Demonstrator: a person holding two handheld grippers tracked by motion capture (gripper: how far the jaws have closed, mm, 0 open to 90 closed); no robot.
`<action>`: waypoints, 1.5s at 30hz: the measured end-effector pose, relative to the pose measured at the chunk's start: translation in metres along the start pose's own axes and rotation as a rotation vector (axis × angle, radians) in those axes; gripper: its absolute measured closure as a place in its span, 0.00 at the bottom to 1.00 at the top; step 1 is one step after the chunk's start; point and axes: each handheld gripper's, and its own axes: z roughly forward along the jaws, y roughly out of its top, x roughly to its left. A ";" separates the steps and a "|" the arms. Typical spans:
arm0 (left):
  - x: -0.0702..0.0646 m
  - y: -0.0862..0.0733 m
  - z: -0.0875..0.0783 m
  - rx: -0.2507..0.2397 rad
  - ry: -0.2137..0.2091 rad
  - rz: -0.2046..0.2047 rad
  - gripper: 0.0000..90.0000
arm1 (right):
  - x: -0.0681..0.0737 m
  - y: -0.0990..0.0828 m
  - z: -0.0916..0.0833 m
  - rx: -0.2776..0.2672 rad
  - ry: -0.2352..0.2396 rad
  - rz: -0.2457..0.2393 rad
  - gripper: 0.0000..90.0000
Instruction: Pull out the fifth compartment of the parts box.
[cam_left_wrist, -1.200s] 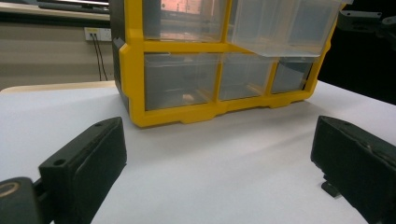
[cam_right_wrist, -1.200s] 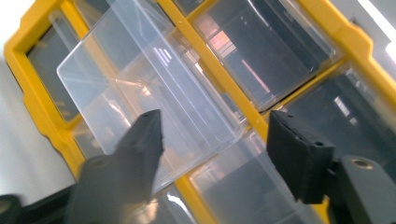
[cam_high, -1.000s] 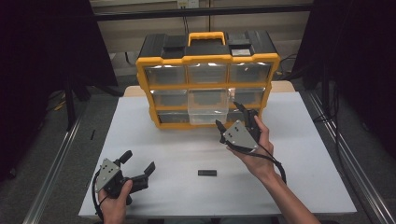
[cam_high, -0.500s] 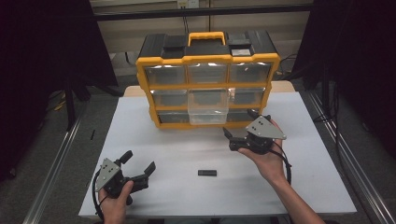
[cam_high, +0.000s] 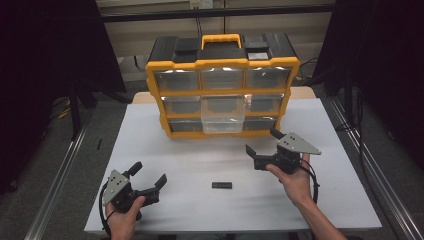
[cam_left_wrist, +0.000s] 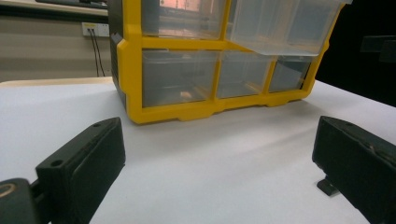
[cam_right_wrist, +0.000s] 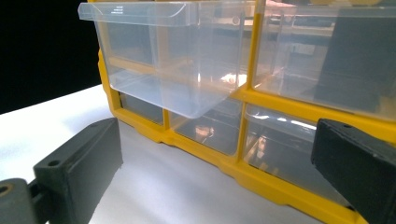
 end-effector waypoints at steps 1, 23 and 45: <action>0.000 0.000 0.000 0.000 -0.003 0.000 0.03 | 0.000 -0.002 -0.001 0.002 0.001 0.004 0.02; 0.000 0.003 -0.006 0.005 0.010 -0.006 0.04 | -0.011 -0.026 -0.045 -0.008 -0.082 0.021 0.01; -0.004 0.002 -0.012 0.015 0.026 -0.001 0.05 | -0.032 -0.043 -0.100 -0.009 -0.226 0.061 0.00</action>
